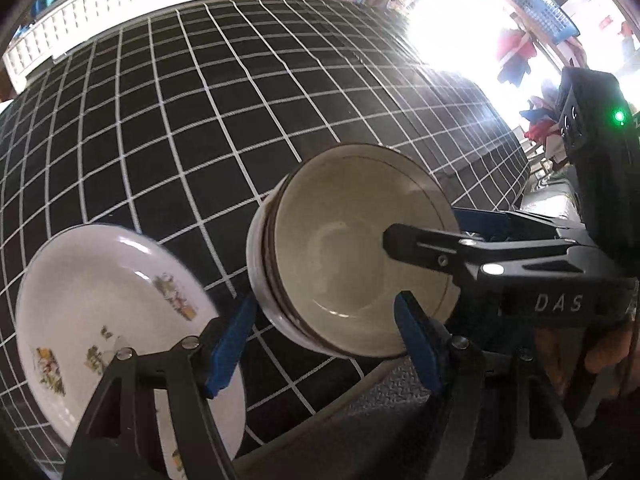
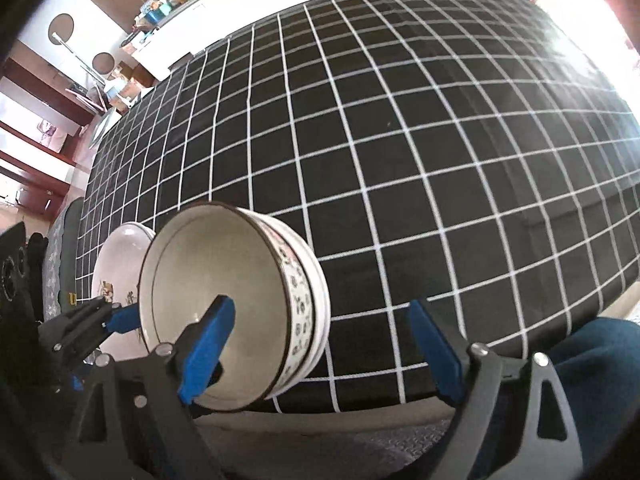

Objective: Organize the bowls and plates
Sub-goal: 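Grip the nested bowl stack with both grippers and lift it, then carry the bowl stack with both grippers over the plate stack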

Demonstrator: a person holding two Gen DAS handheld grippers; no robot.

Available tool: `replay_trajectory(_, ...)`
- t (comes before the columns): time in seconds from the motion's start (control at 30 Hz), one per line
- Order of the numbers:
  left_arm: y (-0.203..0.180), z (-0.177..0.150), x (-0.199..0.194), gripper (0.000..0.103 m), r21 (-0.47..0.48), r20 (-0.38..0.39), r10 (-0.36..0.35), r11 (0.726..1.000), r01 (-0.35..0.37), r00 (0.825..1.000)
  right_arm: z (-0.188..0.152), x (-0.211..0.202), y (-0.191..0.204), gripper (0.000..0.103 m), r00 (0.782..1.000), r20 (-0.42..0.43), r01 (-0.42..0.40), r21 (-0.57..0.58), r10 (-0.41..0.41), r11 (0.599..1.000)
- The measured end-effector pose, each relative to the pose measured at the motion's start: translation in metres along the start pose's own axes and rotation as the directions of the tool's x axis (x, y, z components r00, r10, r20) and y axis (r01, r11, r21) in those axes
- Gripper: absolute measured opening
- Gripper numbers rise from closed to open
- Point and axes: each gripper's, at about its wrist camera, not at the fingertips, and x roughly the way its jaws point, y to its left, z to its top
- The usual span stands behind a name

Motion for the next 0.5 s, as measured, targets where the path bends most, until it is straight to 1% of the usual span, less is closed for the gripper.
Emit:
replay_trajectory(0.07,0.003,0.002,0.004,0.069,-0.001,-0.004,-0.002,1.0,0.002,1.0,0.0,0.004,0.0,0.091,1.0,-0.013,-0.007,0.009,0.007,1.0)
replay_trajectory(0.17,0.009,0.005,0.009,0.069,-0.016,-0.013,-0.03,0.999,0.03,0.999,0.003,0.01,-0.002,0.091,1.0,-0.023,-0.005,0.016,0.005,1.0)
replay_trajectory(0.3,0.012,0.007,0.015,0.069,-0.021,-0.036,-0.048,0.999,0.047,0.998,0.006,0.017,-0.005,0.091,0.999,-0.037,-0.01,0.031,0.011,0.999)
replay_trajectory(0.43,0.014,0.008,0.018,0.069,-0.01,-0.033,-0.037,0.999,0.036,0.999,0.007,0.023,-0.005,0.091,0.999,-0.048,-0.017,0.034,0.018,0.999)
replay_trajectory(0.5,0.016,0.008,0.018,0.069,-0.009,-0.034,-0.042,0.999,0.041,0.999,0.006,0.024,-0.006,0.089,0.999,-0.049,-0.021,0.029,0.023,0.999)
